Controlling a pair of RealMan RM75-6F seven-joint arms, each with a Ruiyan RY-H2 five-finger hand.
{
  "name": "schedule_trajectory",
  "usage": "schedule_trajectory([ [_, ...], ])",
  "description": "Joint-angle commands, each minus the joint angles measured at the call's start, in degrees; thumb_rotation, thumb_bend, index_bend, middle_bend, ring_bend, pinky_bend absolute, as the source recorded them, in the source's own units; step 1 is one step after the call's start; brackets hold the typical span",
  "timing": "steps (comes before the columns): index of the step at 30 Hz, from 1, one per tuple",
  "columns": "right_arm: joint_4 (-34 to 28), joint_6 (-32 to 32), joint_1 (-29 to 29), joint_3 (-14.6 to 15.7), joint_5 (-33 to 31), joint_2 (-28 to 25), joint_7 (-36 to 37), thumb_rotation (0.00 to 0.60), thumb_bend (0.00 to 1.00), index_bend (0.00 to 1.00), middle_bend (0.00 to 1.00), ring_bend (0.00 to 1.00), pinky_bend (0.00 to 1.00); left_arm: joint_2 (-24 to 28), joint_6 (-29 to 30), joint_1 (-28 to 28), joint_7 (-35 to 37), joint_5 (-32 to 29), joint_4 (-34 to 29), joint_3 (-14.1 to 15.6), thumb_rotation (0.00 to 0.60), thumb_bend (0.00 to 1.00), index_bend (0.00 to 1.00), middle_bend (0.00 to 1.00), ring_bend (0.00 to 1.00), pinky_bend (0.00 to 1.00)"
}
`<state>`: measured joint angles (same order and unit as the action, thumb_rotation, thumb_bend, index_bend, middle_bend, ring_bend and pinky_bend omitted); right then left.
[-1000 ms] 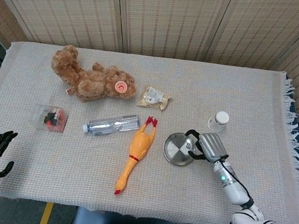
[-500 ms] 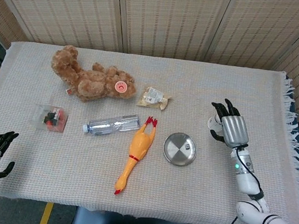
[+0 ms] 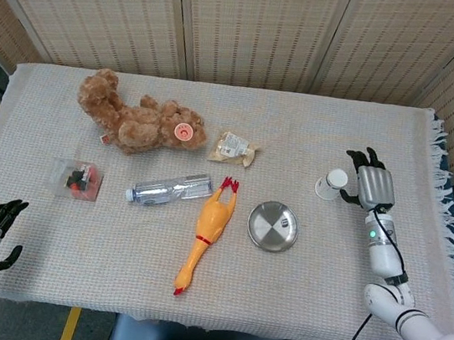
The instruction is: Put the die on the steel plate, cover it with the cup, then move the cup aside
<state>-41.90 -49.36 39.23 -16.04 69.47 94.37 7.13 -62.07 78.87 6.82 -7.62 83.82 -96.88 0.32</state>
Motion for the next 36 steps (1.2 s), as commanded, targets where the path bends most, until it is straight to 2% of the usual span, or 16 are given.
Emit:
schedule_trajectory([
  [1,5.9,3.2,1.9,-0.1,0.2,3.2,5.1,0.600,0.12,0.18,0.15,0.00,0.27,0.0,0.0,0.0,0.0,0.0,0.0,0.0,0.600,0.40,0.09,0.07,0.10,0.21],
  [10,8.7,5.8,3.1,1.6,2.8,4.7,12.0,0.600,0.12,0.18,0.15,0.00,0.29,0.0,-0.1,0.1,0.2,-0.1,0.1,-0.1,0.600,0.40,0.09,0.07,0.10,0.21],
  [15,10.8,5.5,3.7,1.7,3.1,6.2,12.2,0.600,0.12,0.21,0.17,0.03,0.37,0.0,0.0,0.0,0.2,0.1,0.1,0.0,0.600,0.40,0.09,0.07,0.10,0.21],
  [17,12.3,4.6,3.8,1.6,3.2,7.3,12.1,0.600,0.12,0.26,0.23,0.08,0.43,0.0,0.0,0.0,0.3,0.1,0.1,0.0,0.600,0.40,0.09,0.07,0.10,0.21],
  [20,15.2,2.1,3.9,1.1,3.2,9.4,11.7,0.600,0.13,0.45,0.40,0.29,0.59,0.0,-0.1,0.1,0.3,0.0,0.1,0.0,0.600,0.40,0.09,0.07,0.10,0.21],
  [23,17.8,-0.4,4.0,0.8,3.2,11.3,10.9,0.600,0.15,0.59,0.51,0.43,0.70,0.1,-0.2,0.1,0.4,0.0,0.1,0.0,0.600,0.40,0.09,0.07,0.10,0.21],
  [26,18.5,-2.5,4.0,0.5,3.3,12.3,10.8,0.600,0.15,0.64,0.56,0.50,0.75,0.0,-0.1,0.1,0.3,0.1,0.1,0.0,0.600,0.40,0.09,0.07,0.10,0.21],
  [31,13.3,-7.1,3.0,1.3,5.1,11.1,11.8,0.600,0.16,0.65,0.56,0.52,0.76,0.0,-0.2,0.2,0.1,0.1,0.1,0.1,0.600,0.40,0.09,0.07,0.10,0.21],
  [34,4.2,-8.5,1.8,2.6,6.8,7.8,11.2,0.600,0.17,0.65,0.56,0.52,0.76,-0.1,-0.3,0.2,-0.1,0.1,0.0,0.1,0.600,0.40,0.09,0.07,0.10,0.21],
  [36,-4.6,-8.4,0.8,3.5,7.4,4.2,10.0,0.600,0.17,0.65,0.56,0.52,0.76,0.0,-0.3,0.2,-0.2,0.0,0.0,0.1,0.600,0.40,0.09,0.07,0.10,0.21],
])
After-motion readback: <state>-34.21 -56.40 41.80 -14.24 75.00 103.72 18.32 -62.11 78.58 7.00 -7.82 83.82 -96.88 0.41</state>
